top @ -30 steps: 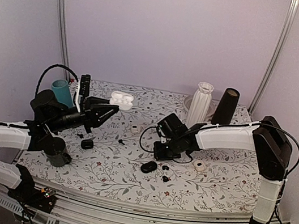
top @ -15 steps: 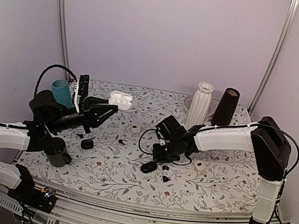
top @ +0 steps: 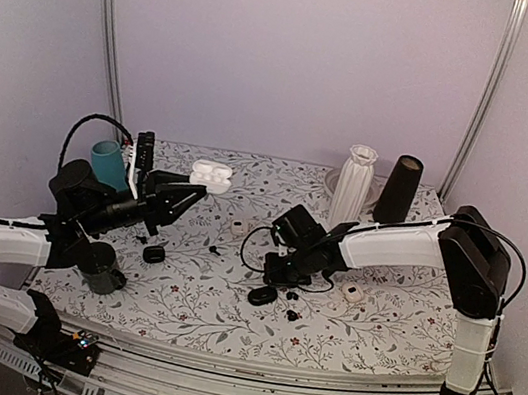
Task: Insert the wireless bluetooth earbuds into the charging case
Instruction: Adjust the earbuds at the center of the board.
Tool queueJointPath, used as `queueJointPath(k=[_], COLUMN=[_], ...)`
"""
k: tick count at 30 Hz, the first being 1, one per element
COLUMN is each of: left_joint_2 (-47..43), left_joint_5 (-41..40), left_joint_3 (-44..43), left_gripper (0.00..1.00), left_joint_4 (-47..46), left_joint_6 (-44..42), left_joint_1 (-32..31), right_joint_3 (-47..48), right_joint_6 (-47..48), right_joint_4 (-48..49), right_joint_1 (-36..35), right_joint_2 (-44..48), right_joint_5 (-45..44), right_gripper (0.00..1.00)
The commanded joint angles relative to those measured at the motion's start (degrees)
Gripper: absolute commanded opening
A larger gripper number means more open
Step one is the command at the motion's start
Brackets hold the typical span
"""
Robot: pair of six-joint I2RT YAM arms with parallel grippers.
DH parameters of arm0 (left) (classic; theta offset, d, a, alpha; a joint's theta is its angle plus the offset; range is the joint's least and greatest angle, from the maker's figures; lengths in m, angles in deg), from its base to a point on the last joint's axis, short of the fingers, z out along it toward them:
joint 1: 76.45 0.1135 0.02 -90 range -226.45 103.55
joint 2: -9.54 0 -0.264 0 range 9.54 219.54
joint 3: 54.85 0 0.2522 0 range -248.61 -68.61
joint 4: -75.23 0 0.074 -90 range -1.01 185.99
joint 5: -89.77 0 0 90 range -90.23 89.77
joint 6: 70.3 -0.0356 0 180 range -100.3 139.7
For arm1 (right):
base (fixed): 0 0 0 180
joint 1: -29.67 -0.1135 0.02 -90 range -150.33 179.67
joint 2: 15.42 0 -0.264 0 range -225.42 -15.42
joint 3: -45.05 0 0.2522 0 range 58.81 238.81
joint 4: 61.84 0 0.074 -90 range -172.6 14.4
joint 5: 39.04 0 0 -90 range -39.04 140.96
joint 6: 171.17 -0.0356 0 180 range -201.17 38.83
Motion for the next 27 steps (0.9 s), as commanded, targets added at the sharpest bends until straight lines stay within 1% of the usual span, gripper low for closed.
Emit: queueJointPath(k=[1,5,9,14,16,19,23,24,27], left_joint_2=[-0.9,-1.5,-2.1,-2.2,-2.3,-2.8,-3.2,-3.2,-3.3], left_joint_5=[-1.0,-1.0,-1.0,-0.9,-0.8,-0.8,-1.0,-1.0,-1.2], left_joint_3=[0.8,1.6,1.8,2.1,2.3,2.4,2.8,2.8,2.9], left_gripper=[0.0,0.0,0.0,0.0,0.0,0.0,0.0,0.0,0.0], left_joint_4=[-1.0,-1.6,-1.3,-1.4,-1.7,-1.6,-1.5,-1.5,-1.6], left_joint_6=[0.0,0.2,-0.4,-0.2,-0.2,-0.3,-0.4,-0.4,-0.2], left_joint_1=[0.6,0.6,0.7,0.8,0.8,0.9,1.1,1.1,1.2], right_joint_3=[2.4,3.7,4.7,6.0,6.5,6.7,6.2,6.2,6.4], right_joint_6=[-2.5,-3.3,-4.2,-3.7,-2.6,-0.5,3.1,4.2,7.6], right_joint_4=[3.0,3.0,3.3,3.9,3.9,3.8,3.6,3.6,3.2], right_joint_1=[-0.4,0.2,1.4,1.7,1.8,2.2,4.5,5.2,6.7], right_joint_2=[-1.8,-2.3,-3.0,-1.8,-1.0,0.2,1.3,1.3,0.6], right_joint_5=[0.4,-1.1,-0.6,0.8,1.7,3.3,5.2,5.9,7.4], right_gripper=[0.13,0.13,0.13,0.13,0.14,0.17,0.18,0.22,0.23])
